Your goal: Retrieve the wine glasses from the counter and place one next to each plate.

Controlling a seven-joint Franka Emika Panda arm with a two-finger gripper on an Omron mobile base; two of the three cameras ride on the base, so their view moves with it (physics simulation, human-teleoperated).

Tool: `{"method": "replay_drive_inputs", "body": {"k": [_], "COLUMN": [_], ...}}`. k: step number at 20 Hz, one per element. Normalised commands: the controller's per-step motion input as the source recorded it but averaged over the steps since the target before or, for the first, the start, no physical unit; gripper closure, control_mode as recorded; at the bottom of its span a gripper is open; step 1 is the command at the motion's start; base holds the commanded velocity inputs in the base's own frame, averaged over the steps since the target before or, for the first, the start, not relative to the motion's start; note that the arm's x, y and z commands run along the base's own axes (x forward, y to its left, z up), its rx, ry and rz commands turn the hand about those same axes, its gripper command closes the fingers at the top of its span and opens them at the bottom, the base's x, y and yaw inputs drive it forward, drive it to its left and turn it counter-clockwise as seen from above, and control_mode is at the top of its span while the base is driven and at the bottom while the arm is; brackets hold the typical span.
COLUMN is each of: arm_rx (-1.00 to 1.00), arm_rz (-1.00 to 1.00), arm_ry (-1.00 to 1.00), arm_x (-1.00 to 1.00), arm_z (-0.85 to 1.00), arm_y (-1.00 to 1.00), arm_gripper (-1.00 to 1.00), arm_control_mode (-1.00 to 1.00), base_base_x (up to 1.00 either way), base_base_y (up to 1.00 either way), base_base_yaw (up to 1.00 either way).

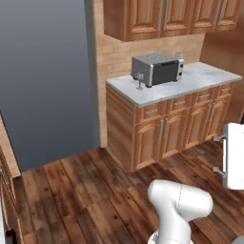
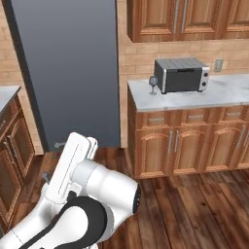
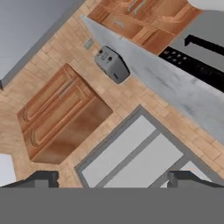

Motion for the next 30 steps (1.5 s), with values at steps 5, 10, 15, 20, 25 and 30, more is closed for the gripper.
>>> {"method": "replay_drive_inputs", "body": {"k": [5, 10, 15, 20, 25, 30], "arm_rx": [0.00, 0.00, 0.00, 0.00, 0.00, 0.00], "arm_rz": [0.00, 0.00, 0.00, 0.00, 0.00, 0.00], "arm_ry": [0.00, 0.00, 0.00, 0.00, 0.00, 0.00], "arm_x": [0.00, 0.00, 0.00, 0.00, 0.00, 0.00], "arm_z": [0.00, 0.00, 0.00, 0.00, 0.00, 0.00], "arm_y": [0.00, 0.00, 0.00, 0.00, 0.00, 0.00], "arm_gripper": [-1.00, -1.00, -1.00, -1.00, -1.00, -1.00], "arm_control_mode": [1.00, 1.00, 1.00, 1.00, 1.00, 1.00], "base_base_x": [1.00, 1.00, 1.00, 1.00, 1.00, 0.29], "base_base_y": [0.64, 0.90, 0.89, 0.53, 0.62, 0.27], "base_base_yaw": [-0.20, -0.25, -0.35, -0.48, -0.49, -0.43]}}
